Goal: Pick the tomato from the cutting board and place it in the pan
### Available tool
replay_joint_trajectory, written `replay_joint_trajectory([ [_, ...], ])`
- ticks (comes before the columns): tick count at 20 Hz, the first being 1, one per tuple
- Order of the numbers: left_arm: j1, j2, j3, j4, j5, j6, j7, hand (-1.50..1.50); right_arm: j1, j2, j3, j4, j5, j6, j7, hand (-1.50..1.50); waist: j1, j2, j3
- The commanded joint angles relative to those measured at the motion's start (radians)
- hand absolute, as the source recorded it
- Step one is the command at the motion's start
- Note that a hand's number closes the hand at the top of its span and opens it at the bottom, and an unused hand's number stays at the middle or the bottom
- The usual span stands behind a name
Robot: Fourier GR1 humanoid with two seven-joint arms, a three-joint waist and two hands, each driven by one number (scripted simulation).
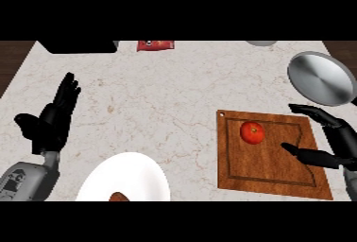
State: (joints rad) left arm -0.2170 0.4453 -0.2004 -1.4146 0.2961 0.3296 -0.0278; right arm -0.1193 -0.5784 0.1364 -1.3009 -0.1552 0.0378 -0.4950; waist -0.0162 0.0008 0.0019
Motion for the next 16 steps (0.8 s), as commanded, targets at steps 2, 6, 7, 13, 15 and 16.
replay_joint_trajectory([
  [2, 0.003, 0.02, 0.033, -0.049, 0.027, -0.024, 0.052, 0.0, 0.128, -0.178, -0.138, -0.051, 0.006, 0.029, -0.114, -1.5, -0.004, -0.007, -0.002],
  [6, -0.027, -0.028, 0.017, 0.0, -0.009, -0.002, 0.037, 0.0, 0.105, -0.301, -0.11, -0.211, 0.048, 0.105, 0.079, -1.5, -0.007, -0.006, -0.004],
  [7, -0.014, -0.023, 0.015, 0.001, -0.012, -0.017, 0.009, 0.0, 0.053, -0.373, -0.137, -0.105, 0.067, 0.157, 0.06, -1.5, 0.008, -0.002, -0.004],
  [13, -0.031, -0.016, 0.041, 0.01, -0.011, -0.062, 0.024, 0.0, 0.009, -0.444, -0.133, -0.327, 0.062, 0.229, 0.372, -1.5, 0.009, -0.004, -0.004],
  [15, 0.006, -0.002, 0.054, -0.04, 0.006, -0.065, 0.047, 0.0, -0.076, -0.489, -0.157, -0.346, 0.02, 0.283, 0.47, -1.5, 0.02, -0.006, -0.004],
  [16, 0.01, -0.04, 0.056, 0.03, -0.009, -0.08, -0.026, 0.0, -0.061, -0.449, -0.14, -0.392, 0.064, 0.254, 0.47, -1.5, 0.013, -0.003, -0.003],
])
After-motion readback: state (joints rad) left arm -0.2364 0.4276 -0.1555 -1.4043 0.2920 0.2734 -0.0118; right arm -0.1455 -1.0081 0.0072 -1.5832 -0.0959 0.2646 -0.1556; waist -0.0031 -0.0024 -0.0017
